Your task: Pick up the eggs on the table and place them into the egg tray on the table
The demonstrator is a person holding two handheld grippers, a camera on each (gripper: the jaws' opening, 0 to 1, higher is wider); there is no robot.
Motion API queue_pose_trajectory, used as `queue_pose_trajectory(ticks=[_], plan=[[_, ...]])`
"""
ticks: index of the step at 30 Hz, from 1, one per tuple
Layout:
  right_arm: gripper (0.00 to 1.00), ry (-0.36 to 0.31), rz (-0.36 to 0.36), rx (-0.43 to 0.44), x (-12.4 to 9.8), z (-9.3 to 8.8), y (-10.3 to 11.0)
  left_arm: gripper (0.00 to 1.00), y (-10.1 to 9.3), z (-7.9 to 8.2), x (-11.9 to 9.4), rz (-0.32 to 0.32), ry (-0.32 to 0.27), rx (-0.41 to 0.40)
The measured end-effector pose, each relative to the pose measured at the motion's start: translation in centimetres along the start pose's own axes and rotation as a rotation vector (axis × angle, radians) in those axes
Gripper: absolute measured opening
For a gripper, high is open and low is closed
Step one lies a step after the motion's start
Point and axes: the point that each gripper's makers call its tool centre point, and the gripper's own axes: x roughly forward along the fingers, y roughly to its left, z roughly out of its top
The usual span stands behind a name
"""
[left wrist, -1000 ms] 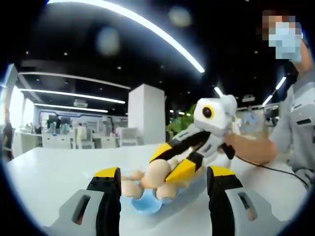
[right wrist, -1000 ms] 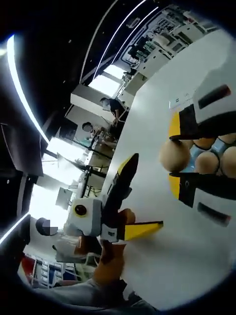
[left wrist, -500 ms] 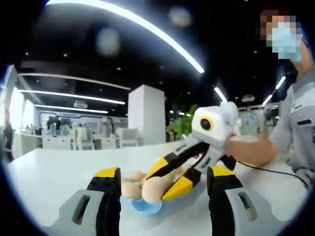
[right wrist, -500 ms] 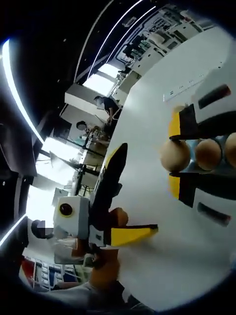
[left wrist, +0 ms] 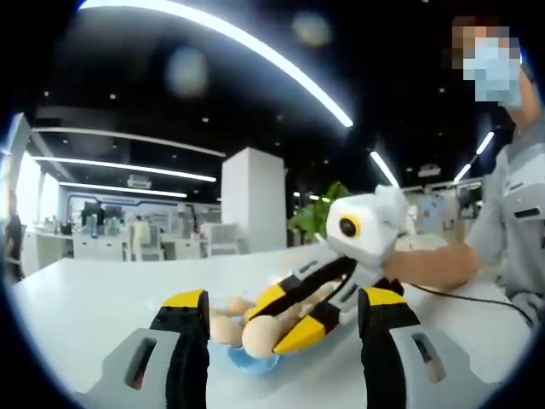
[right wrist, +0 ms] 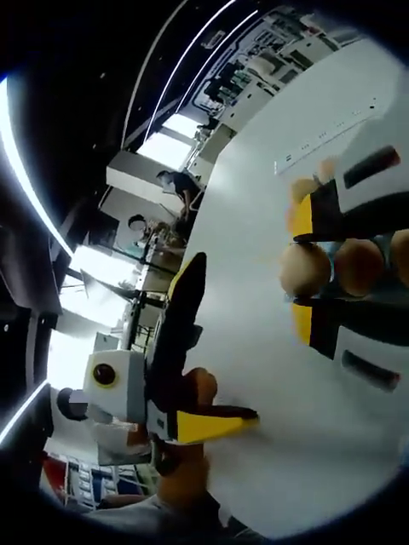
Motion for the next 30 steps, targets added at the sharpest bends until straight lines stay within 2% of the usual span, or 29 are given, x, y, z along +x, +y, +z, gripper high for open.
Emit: queue_pose_trajectory(ticks=[14,17,20,30], plan=[[0.28,-0.012,-0.004,-0.018,0.41,-0.11,0.35,0.72,-0.01,0.01,0.07,0.001,0.001,0.0],[0.24,-0.014,-0.004,-0.024,0.46,-0.1,0.4,0.72,-0.01,0.02,0.08,0.001,0.001,0.0],[0.27,-0.017,-0.003,-0.013,0.45,-0.17,0.41,0.72,-0.01,0.0,0.1,0.001,0.002,0.001],[0.26,-0.012,-0.001,-0.003,0.32,-0.18,0.45,0.72,0.08,-0.02,0.08,0.001,0.002,0.0]])
